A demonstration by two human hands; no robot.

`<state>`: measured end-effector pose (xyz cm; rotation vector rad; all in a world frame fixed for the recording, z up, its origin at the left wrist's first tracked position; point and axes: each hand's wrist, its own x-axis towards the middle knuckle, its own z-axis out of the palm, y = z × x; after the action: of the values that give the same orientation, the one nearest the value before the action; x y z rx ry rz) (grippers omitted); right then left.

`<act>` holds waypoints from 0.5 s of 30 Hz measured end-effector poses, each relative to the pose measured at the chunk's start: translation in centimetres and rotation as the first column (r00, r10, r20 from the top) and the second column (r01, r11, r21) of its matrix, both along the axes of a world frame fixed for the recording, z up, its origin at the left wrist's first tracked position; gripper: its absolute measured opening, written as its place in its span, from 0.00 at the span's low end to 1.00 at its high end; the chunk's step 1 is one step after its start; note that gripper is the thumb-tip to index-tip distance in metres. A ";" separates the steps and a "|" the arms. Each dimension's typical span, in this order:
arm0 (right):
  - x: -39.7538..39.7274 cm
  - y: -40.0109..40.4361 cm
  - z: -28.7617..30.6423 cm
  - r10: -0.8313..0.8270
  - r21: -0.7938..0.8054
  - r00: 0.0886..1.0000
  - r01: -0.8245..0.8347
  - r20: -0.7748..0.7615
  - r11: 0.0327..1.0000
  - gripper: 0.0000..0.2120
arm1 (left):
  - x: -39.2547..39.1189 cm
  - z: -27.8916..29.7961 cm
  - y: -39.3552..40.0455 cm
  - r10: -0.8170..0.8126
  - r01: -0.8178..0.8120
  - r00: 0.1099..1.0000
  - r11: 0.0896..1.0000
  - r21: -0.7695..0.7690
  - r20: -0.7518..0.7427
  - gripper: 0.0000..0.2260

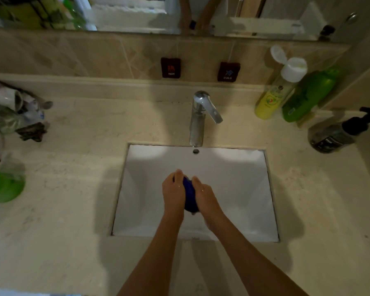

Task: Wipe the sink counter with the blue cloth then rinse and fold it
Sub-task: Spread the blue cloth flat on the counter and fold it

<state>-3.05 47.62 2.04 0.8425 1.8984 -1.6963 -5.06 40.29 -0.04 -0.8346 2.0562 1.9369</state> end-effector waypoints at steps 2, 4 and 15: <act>0.0 0.4 1.1 -0.064 -0.061 0.996 0.060 -0.061 0.996 0.14 | -0.5 1.6 -1.7 -0.131 0.131 0.991 0.991 0.022 0.007 0.09; 0.3 0.9 1.9 -0.050 -0.114 0.986 0.032 -0.156 0.993 0.11 | -0.4 3.2 -3.6 -0.223 0.222 0.975 0.970 0.102 0.005 0.09; 0.6 -1.9 8.2 -0.040 -0.135 0.911 -0.018 -0.411 0.991 0.10 | 2.0 10.3 -13.3 -0.352 0.361 0.932 0.904 0.229 -0.084 0.14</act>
<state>-2.46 45.69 10.23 0.4638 2.0067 -2.1164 -3.04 27.04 10.30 -0.3376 1.7892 1.9488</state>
